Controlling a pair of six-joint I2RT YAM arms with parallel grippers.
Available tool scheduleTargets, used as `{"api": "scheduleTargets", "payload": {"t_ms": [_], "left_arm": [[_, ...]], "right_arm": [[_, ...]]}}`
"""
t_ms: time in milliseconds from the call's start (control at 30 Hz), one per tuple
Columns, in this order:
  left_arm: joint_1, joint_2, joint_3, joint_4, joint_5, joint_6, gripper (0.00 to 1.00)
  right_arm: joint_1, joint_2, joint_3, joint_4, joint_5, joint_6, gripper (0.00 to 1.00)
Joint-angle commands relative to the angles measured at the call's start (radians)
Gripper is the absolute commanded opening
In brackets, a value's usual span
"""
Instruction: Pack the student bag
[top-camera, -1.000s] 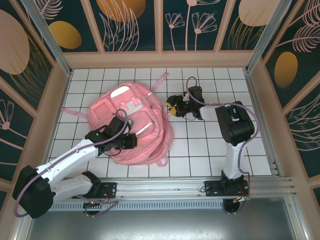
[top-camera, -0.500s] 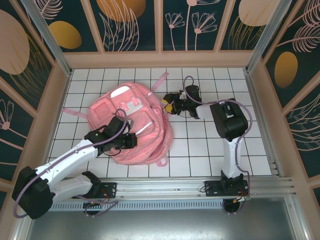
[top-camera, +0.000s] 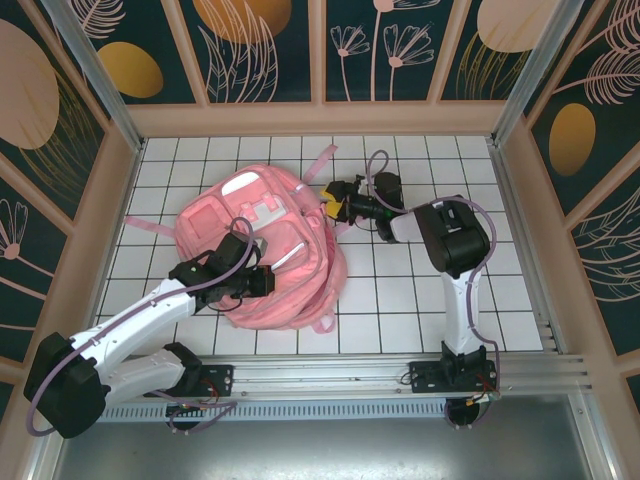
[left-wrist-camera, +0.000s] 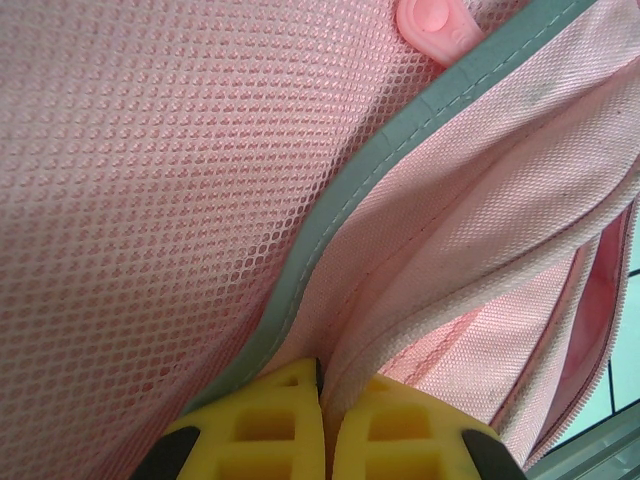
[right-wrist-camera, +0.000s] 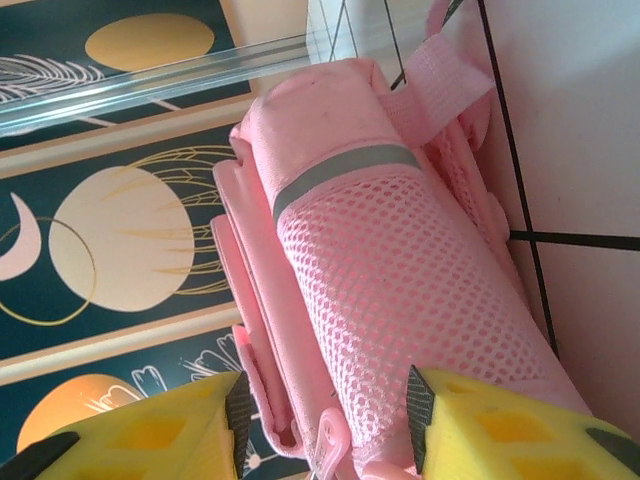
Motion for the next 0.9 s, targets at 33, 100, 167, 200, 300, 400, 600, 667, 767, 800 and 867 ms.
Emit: {"api": "scheduleTargets", "payload": {"t_ms": [33,100,167,200,300,400,600,667,767,800,867], "left_arm": [[0.014,-0.003,0.003,-0.005,-0.007,-0.06,0.0],[0.014,-0.001,0.003,-0.004,-0.007,-0.06,0.0],[0.014,-0.001,0.003,-0.002,-0.007,-0.06,0.0],[0.014,-0.001,0.004,-0.002,-0.007,-0.06,0.0],[0.014,0.001,0.002,0.002,-0.005,-0.059,0.0],[0.014,0.007,0.004,0.003,-0.004,-0.057,0.0],[0.013,0.015,0.008,0.009,-0.007,-0.052,0.0],[0.014,0.018,0.005,0.011,-0.006,-0.05,0.0],[0.014,0.022,-0.003,0.016,-0.006,-0.05,0.0],[0.014,0.022,-0.006,0.017,-0.007,-0.046,0.0],[0.014,0.027,-0.009,0.016,-0.012,-0.043,0.0]], "right_arm": [[0.006,-0.025,-0.036,0.086,-0.046,-0.012,0.47],[0.005,-0.034,-0.06,0.074,-0.045,-0.031,0.47],[0.002,-0.045,-0.074,0.033,-0.044,-0.075,0.46],[0.001,-0.052,-0.077,-0.006,-0.04,-0.101,0.46],[0.003,-0.08,-0.073,-0.125,-0.031,-0.206,0.46],[0.009,-0.1,-0.064,-0.192,-0.04,-0.272,0.46],[-0.001,-0.193,-0.098,-0.35,0.041,-0.404,0.44],[-0.004,-0.234,-0.097,-0.448,0.099,-0.446,0.4],[0.001,-0.297,-0.062,-0.66,0.212,-0.487,0.39],[0.003,-0.31,-0.047,-0.713,0.23,-0.479,0.38],[0.006,-0.322,-0.017,-0.792,0.24,-0.458,0.35]]}}
